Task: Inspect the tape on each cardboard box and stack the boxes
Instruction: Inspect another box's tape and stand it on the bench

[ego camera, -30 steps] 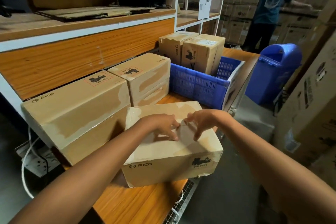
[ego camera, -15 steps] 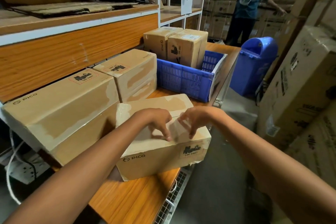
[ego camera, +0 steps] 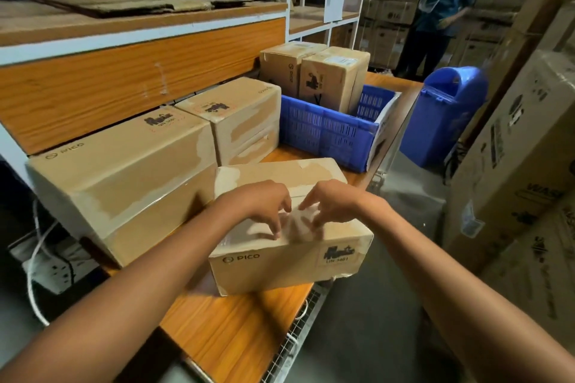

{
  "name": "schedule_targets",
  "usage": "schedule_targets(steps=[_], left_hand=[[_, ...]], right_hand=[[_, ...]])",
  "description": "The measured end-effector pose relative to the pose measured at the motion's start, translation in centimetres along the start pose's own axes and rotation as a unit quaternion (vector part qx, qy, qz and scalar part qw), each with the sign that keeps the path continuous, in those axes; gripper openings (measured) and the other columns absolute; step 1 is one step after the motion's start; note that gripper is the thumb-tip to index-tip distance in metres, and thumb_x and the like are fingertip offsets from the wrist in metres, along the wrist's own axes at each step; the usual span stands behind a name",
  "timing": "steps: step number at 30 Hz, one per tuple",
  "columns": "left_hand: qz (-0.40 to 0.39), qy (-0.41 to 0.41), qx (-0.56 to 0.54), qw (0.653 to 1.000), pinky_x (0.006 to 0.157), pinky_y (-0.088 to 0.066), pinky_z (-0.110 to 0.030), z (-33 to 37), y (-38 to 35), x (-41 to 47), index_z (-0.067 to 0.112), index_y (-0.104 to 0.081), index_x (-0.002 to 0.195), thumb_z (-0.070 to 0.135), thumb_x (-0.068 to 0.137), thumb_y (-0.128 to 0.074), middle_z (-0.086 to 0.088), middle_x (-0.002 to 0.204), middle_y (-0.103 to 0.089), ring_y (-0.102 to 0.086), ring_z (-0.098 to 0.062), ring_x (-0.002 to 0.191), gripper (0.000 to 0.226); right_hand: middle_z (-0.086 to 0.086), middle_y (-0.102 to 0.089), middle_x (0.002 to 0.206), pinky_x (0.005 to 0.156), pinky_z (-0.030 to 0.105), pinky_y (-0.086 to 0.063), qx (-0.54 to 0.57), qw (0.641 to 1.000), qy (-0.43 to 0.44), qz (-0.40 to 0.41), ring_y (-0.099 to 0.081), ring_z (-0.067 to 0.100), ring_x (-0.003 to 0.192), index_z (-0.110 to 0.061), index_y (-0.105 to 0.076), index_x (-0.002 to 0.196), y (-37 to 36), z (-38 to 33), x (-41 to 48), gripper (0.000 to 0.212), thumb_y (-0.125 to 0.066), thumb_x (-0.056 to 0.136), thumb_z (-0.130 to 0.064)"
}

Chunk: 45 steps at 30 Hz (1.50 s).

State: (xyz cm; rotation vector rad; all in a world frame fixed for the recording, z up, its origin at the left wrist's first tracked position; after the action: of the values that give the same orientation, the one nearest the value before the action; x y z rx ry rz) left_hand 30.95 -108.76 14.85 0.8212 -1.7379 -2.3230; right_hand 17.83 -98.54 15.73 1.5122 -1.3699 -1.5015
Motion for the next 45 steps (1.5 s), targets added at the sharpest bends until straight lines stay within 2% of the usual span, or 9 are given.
schedule_targets(steps=[5, 12, 19, 23, 27, 33, 38, 41, 45], left_hand=[[-0.010, 0.012, 0.025, 1.000, 0.058, -0.039, -0.023, -0.8, -0.7, -1.2, 0.016, -0.075, 0.108, 0.020, 0.077, -0.083, 0.008, 0.075, -0.062, -0.060, -0.017, 0.078, 0.033], [0.009, 0.080, 0.036, 0.996, 0.069, -0.047, -0.029, -3.3, -0.3, -2.4, 0.024, -0.068, 0.127, 0.015, 0.074, -0.083, 0.001, 0.103, -0.067, -0.062, -0.019, 0.089, 0.056], [0.007, 0.086, 0.004, 0.996, 0.065, -0.046, -0.026, -6.3, -0.9, -2.6, 0.024, -0.070, 0.125, 0.025, 0.070, -0.087, 0.003, 0.086, -0.067, -0.067, -0.023, 0.088, 0.058], [0.023, 0.106, 0.016, 0.994, 0.088, -0.050, -0.031, -7.1, 0.0, -2.1, 0.023, -0.044, 0.149, 0.026, 0.069, -0.088, -0.001, 0.134, -0.061, -0.059, -0.022, 0.117, 0.092], [-0.003, 0.149, -0.024, 0.989, 0.108, -0.043, -0.037, -8.7, 0.6, -1.9, 0.018, -0.025, 0.157, 0.032, 0.066, -0.091, -0.002, 0.156, -0.041, -0.044, -0.025, 0.137, 0.113], [-0.061, 0.169, -0.009, 0.984, 0.095, -0.051, -0.038, -8.9, 0.8, -1.3, 0.012, -0.051, 0.128, 0.041, 0.063, -0.091, -0.003, 0.135, -0.058, -0.057, -0.026, 0.115, 0.082], [-0.027, 0.147, 0.007, 0.989, 0.103, -0.045, -0.045, -7.0, 1.8, 0.5, 0.023, -0.030, 0.153, 0.046, 0.058, -0.093, -0.005, 0.159, -0.031, -0.040, -0.031, 0.137, 0.116], [-0.090, 0.165, -0.026, 0.982, 0.093, -0.051, -0.044, -5.7, 1.7, 1.5, 0.029, -0.015, 0.159, 0.024, 0.067, -0.092, 0.002, 0.166, -0.011, -0.033, -0.033, 0.143, 0.120], [-0.121, 0.162, -0.015, 0.979, 0.073, -0.053, -0.032, -4.3, 2.1, 3.4, 0.022, -0.034, 0.154, 0.015, 0.066, -0.092, 0.000, 0.154, -0.035, -0.052, -0.029, 0.120, 0.106]], right_hand=[[-0.003, -0.067, 0.130, 0.096, 0.036, -0.050, -0.070, 0.997, 0.012, -0.013, -0.062, 0.019, 0.113, -0.026, -0.063, 0.136, -1.4, -2.6, 1.7, 0.059, -0.082, 0.080, -0.025], [-0.002, -0.065, 0.133, 0.101, 0.040, -0.047, -0.065, 0.997, 0.039, -0.014, -0.059, 0.021, 0.121, -0.024, -0.057, 0.140, 0.4, -4.9, 3.6, 0.070, -0.085, 0.077, -0.029], [-0.003, -0.066, 0.131, 0.096, 0.040, -0.051, -0.130, 0.988, 0.074, -0.046, -0.060, 0.022, 0.117, -0.026, -0.058, 0.140, -0.7, -6.9, 5.2, 0.073, -0.087, 0.074, -0.036], [0.001, -0.069, 0.124, 0.093, 0.038, -0.052, -0.106, 0.991, 0.074, -0.036, -0.063, 0.021, 0.108, -0.021, -0.062, 0.135, 1.1, -7.9, 6.6, 0.071, -0.089, 0.071, -0.035], [-0.001, -0.052, 0.143, 0.102, 0.038, -0.042, -0.107, 0.989, 0.084, -0.060, -0.048, 0.024, 0.130, -0.025, -0.047, 0.149, 1.1, -8.3, 7.7, 0.083, -0.086, 0.076, -0.032], [0.002, -0.044, 0.143, 0.106, 0.047, -0.044, -0.054, 0.995, 0.071, -0.045, -0.044, 0.027, 0.128, -0.032, -0.045, 0.147, 0.5, -6.6, 8.6, 0.094, -0.091, 0.066, -0.044], [0.000, -0.045, 0.151, 0.112, 0.047, -0.038, -0.069, 0.994, 0.044, -0.072, -0.041, 0.026, 0.137, -0.029, -0.037, 0.153, 1.9, -3.3, 8.4, 0.097, -0.089, 0.071, -0.035], [0.001, -0.049, 0.143, 0.106, 0.045, -0.044, -0.079, 0.994, 0.024, -0.078, -0.047, 0.028, 0.130, -0.030, -0.037, 0.153, 1.5, -2.0, 8.7, 0.100, -0.090, 0.069, -0.036], [-0.001, -0.048, 0.142, 0.103, 0.044, -0.044, -0.055, 0.996, 0.036, -0.063, -0.047, 0.025, 0.126, -0.030, -0.040, 0.151, 1.3, -1.0, 9.0, 0.096, -0.090, 0.069, -0.038]])
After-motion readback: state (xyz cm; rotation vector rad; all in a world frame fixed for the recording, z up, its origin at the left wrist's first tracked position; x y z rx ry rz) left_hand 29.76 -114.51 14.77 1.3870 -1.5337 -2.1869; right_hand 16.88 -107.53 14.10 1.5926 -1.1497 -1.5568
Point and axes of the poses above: each hand's wrist, its own x-axis towards the middle knuckle, its own y-axis out of the back of the hand, z = x × y, the point moved 1 cm from there along x, towards the middle knuckle
